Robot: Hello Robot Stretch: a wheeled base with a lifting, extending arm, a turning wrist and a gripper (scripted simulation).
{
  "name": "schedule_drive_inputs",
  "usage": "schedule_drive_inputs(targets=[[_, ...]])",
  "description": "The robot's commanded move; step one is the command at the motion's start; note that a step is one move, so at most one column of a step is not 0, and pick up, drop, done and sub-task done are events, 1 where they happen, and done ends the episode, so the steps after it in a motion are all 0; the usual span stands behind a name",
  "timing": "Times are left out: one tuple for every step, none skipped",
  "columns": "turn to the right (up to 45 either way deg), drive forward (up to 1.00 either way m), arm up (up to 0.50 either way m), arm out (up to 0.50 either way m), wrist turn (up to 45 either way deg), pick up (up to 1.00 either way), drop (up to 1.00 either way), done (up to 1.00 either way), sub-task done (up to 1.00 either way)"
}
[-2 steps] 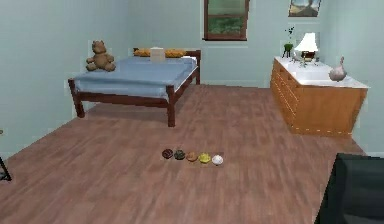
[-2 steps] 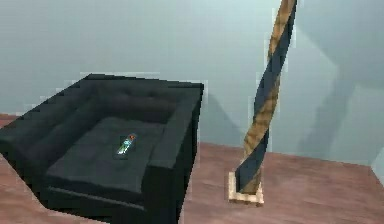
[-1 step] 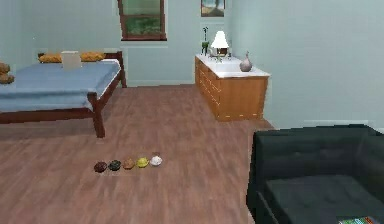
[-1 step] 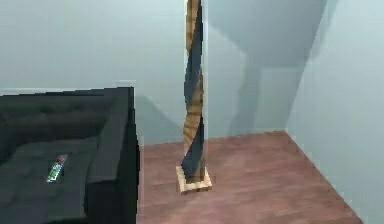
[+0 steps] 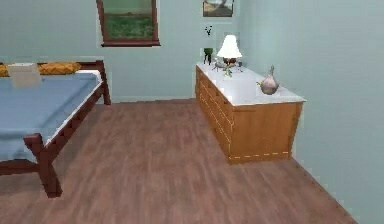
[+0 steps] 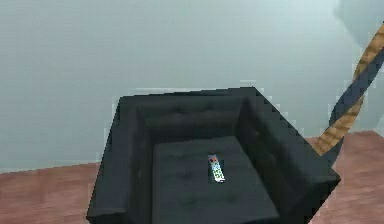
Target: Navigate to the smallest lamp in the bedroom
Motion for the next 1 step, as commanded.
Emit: schedule_drive_inputs(targets=[[6.0,0.0,0.0,0.0,0.0,0.0,0.0,0.0,0.0]])
